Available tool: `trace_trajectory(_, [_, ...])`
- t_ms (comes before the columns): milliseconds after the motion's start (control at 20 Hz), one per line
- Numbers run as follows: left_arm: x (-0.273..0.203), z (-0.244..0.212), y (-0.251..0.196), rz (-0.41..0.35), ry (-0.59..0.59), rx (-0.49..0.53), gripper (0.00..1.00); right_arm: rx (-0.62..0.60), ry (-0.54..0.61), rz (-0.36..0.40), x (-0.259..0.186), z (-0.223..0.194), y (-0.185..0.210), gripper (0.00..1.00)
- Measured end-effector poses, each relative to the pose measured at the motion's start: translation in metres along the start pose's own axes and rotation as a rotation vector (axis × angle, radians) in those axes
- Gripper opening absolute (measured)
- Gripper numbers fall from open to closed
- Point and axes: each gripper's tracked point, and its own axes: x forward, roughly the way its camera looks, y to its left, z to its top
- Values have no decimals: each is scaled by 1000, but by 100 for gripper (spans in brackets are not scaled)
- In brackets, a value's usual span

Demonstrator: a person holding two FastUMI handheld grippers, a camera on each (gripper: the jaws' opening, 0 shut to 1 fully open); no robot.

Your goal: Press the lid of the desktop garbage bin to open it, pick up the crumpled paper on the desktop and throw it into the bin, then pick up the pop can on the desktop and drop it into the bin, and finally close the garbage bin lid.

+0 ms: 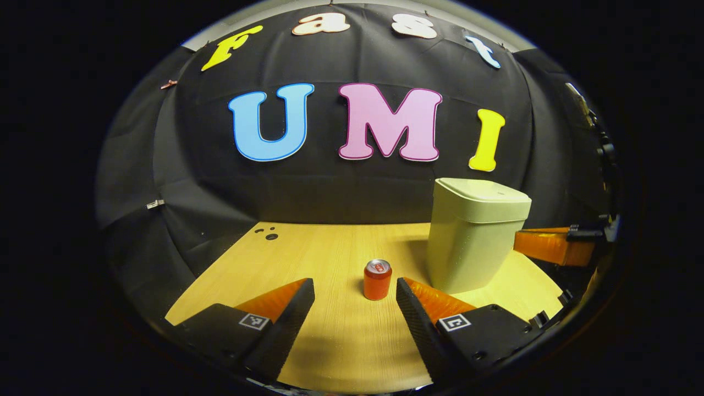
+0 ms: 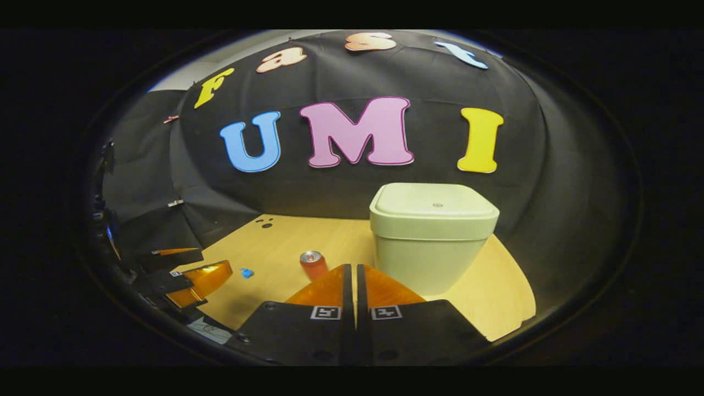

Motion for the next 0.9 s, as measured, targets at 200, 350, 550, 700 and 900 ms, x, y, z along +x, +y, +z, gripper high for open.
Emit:
trace_trajectory(200, [0,-2,3,10,7,-7,96,7,-38,-42,9,32,-19,5])
trace_trajectory(350, [1,-4,6,20,15,-10,96,14,-72,-96,22,53,-44,5])
trace_trajectory(550, [-1,-7,12,39,22,-8,96,23,-92,-164,40,69,-80,5])
trace_trajectory(700, [-1,-7,18,59,26,-9,96,18,-105,-201,51,78,-100,0])
trace_trajectory(900, [-1,-9,26,85,32,-16,96,-10,-112,-213,66,81,-109,0])
